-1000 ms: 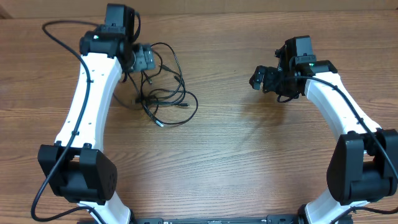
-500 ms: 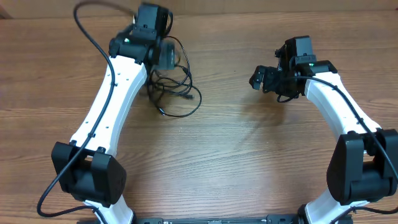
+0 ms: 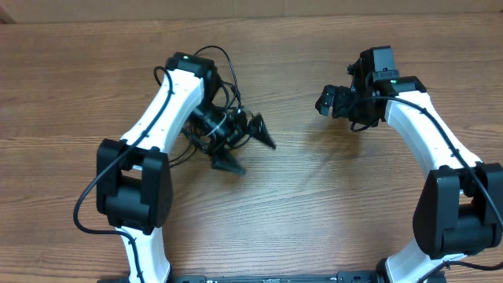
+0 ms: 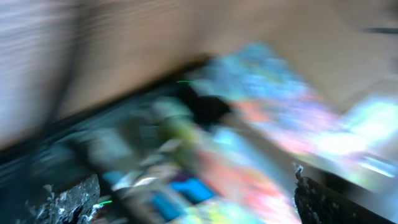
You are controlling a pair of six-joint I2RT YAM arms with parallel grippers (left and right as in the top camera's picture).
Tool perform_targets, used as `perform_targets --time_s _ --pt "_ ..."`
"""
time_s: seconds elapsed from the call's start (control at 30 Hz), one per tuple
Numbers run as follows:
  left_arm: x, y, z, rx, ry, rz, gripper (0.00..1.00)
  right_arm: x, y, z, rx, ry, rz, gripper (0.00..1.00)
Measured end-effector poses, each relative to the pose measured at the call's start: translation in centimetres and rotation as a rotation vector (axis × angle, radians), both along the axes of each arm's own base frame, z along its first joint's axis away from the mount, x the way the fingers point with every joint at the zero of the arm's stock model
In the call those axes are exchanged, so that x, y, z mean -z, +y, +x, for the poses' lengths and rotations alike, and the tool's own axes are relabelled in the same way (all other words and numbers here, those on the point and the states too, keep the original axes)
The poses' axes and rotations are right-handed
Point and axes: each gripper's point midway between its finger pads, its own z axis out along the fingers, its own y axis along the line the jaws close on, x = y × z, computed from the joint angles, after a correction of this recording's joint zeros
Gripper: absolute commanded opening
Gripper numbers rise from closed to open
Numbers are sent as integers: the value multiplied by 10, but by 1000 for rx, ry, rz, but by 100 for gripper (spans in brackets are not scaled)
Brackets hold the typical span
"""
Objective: Untangle cables
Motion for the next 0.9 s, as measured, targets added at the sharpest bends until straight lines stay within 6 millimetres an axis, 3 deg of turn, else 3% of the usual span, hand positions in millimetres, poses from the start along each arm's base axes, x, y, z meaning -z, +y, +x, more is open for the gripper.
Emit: perform_targets --time_s 0.1,0.27,0.43,0.57,0.73,0.83,0.9 --pt "-24 1 24 -137 20 -161 100 0 0 0 1 2 0 100" --pt "-40 32 73 -309 -88 -316 100 0 0 0 1 0 0 100" --pt "-46 63 118 -381 -330 -418 100 0 0 0 1 -1 0 100" --pt "-52 70 143 -331 -567 -386 100 0 0 0 1 -1 0 100" --pt "-45 57 140 -125 -767 -154 100 0 0 0 0 0 0 100" --pt "-24 37 118 75 -794 32 100 0 0 0 -4 -3 -2 100" --pt "-6 24 101 225 -806 161 95 0 0 1 -6 -7 -2 100"
